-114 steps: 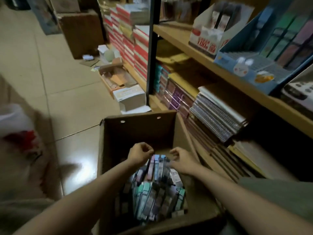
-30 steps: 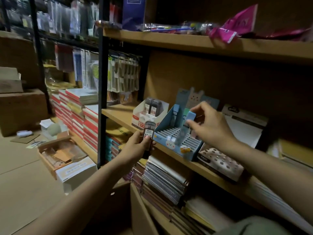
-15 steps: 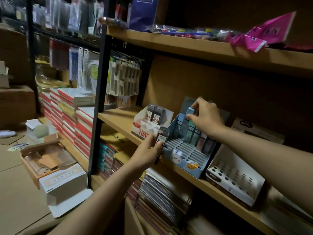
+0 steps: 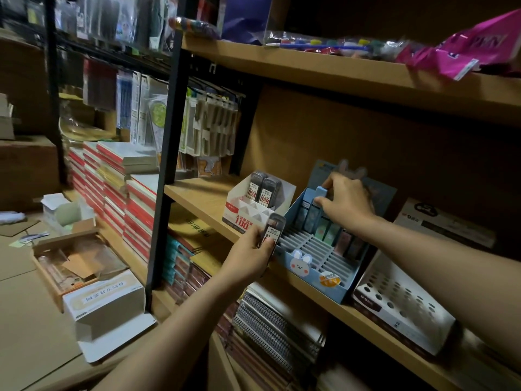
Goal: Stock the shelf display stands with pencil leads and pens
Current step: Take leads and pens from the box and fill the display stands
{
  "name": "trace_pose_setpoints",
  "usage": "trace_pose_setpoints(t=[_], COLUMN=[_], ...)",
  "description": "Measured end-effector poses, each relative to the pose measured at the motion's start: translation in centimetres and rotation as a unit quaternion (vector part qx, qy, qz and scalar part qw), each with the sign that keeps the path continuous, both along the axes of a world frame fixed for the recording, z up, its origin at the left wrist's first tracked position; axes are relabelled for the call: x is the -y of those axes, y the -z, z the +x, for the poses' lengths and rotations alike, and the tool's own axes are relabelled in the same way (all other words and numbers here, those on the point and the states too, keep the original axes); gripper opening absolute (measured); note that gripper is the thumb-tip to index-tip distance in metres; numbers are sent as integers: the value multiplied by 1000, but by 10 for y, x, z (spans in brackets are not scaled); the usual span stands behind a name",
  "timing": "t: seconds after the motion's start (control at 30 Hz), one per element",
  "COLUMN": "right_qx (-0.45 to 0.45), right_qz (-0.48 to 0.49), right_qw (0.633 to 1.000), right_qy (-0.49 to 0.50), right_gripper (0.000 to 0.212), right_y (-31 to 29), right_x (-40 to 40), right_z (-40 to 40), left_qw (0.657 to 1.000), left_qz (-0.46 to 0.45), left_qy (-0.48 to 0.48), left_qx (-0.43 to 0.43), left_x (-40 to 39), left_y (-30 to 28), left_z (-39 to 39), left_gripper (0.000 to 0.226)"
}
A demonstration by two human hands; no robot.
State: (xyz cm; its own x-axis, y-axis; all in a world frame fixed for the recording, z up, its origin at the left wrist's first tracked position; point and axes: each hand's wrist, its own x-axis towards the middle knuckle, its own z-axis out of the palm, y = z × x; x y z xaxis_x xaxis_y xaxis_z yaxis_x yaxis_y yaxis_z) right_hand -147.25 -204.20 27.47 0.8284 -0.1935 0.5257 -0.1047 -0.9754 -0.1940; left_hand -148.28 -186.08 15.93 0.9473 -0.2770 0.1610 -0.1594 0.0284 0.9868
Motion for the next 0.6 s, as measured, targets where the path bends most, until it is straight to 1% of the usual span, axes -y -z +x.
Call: trace_pose_setpoints(t=[0.17, 0.3, 0.43, 0.6], right_qx=[-20, 3, 21, 28], right_qz=[-38, -125, -209, -222], right_qw=[999, 992, 977, 972], right_qy=[-2, 9, 38, 67], right_gripper=[29, 28, 28, 31], right_y=[-1, 1, 7, 19], right_x=[2, 3, 5, 9], right_z=[-1, 5, 13, 13], left_qw=[1000, 1000, 1000, 1000], left_qz=[-3, -2, 0, -9], left_qy=[2, 4, 8, 7], left_qx=[-8, -9, -9, -19], left_x=[1, -1, -2, -2], left_y=[-1, -2, -2, -3], left_z=[-1, -2, -3, -2], left_gripper=[6, 10, 15, 13])
